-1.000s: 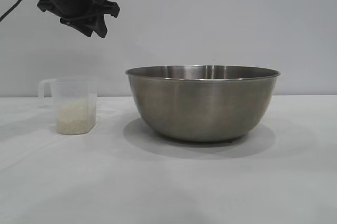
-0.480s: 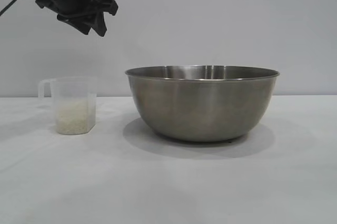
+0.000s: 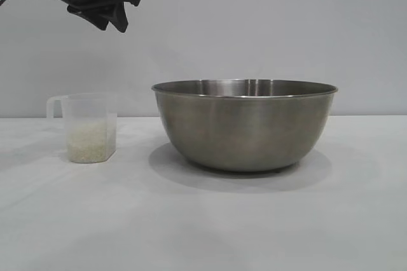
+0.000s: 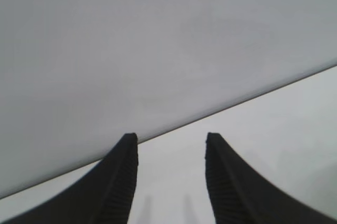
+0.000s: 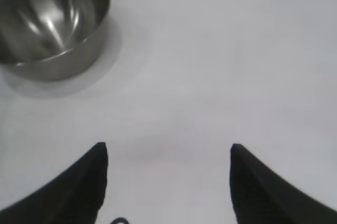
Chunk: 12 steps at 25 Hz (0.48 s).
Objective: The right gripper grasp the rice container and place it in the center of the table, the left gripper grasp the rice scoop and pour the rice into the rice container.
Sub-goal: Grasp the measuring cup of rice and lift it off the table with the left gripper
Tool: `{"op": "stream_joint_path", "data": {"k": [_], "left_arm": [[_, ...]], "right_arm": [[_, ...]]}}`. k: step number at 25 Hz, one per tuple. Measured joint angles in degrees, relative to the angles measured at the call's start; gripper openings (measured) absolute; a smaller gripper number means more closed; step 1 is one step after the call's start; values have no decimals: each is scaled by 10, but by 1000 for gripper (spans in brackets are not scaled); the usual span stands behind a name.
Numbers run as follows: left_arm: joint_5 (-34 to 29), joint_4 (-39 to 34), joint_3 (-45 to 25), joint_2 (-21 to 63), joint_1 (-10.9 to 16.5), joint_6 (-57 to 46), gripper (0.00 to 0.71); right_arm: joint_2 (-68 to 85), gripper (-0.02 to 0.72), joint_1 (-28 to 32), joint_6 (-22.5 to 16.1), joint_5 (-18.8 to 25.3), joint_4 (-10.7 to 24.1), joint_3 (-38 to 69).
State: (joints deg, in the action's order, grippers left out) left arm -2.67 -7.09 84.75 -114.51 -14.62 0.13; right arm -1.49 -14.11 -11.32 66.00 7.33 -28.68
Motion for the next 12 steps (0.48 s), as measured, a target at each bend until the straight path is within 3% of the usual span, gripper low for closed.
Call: {"op": "stream_joint_path", "data": {"k": [2, 5, 12], "left_arm": [[0, 0, 0, 0, 0, 0, 272], [0, 0, 0, 2, -1, 0, 272], [0, 0, 0, 5, -1, 0, 272]], "right_arm": [[21, 459, 0, -26, 4, 22, 1], [24, 459, 0, -32, 4, 25, 1], [24, 459, 0, 40, -1, -22, 1]]}}
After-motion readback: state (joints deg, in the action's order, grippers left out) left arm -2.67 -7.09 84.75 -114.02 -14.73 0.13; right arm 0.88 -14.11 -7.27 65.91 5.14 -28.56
